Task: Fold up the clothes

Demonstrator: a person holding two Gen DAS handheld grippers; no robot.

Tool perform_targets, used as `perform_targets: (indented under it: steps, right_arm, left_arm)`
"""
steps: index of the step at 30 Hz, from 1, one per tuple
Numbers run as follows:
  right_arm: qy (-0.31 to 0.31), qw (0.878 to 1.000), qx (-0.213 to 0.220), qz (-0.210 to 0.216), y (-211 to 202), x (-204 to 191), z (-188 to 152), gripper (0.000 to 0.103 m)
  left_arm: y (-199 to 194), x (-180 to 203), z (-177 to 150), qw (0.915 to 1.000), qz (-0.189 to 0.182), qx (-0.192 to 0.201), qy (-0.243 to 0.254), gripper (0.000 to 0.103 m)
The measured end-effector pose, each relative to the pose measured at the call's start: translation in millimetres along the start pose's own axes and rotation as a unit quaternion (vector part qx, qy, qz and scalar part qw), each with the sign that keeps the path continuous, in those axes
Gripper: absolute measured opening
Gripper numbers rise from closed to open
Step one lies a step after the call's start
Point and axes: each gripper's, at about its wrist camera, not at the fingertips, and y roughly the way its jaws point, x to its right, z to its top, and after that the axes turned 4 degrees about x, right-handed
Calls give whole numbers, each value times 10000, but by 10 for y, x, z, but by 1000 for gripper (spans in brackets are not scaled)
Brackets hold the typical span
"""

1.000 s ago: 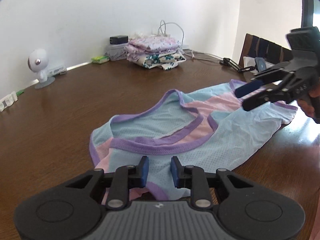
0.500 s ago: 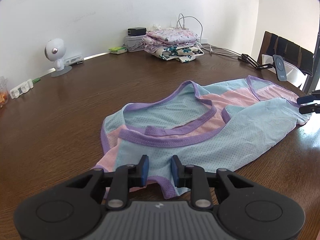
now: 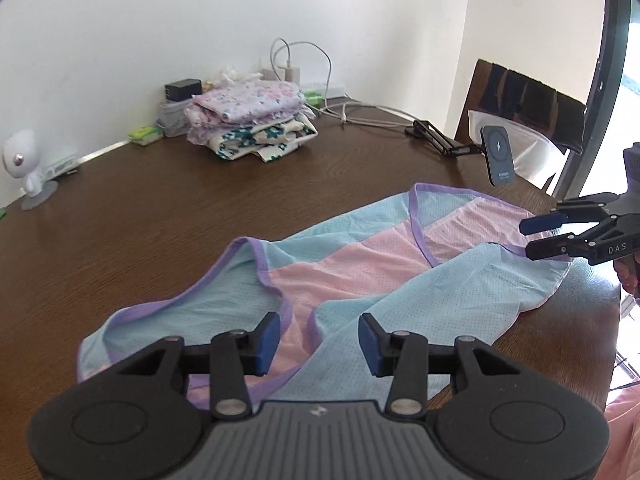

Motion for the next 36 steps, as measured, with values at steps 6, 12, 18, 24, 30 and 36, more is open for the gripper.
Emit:
perform_targets:
  steps: [6, 12, 18, 24, 30, 36]
  right_arm:
    - [-98, 9994, -282, 159, 256, 10, 85, 37]
    - [-245, 9980, -453, 366, 347, -18, 83, 11]
    - [-303, 9983, -345, 353, 307, 18, 144, 5]
    - [-288, 9984, -345, 351, 347, 36, 145, 5]
    - [164, 9995, 80, 276, 84, 146, 114, 25]
    - [-59, 9992, 278, 291, -242, -35, -37, 29]
  left_arm:
    - [388, -44, 124, 9979, 0, -639, -139, 26]
    - [490, -62, 102, 9962, -198, -752, -384, 7]
    - [265, -39, 72, 9970, 75, -347, -694, 5]
    - [251, -136, 6, 9929, 140, -346, -1134, 6]
    - [94, -159, -9, 9887, 114, 189, -1480, 52]
    - [-94, 291, -52, 9964, -18, 484, -696, 50]
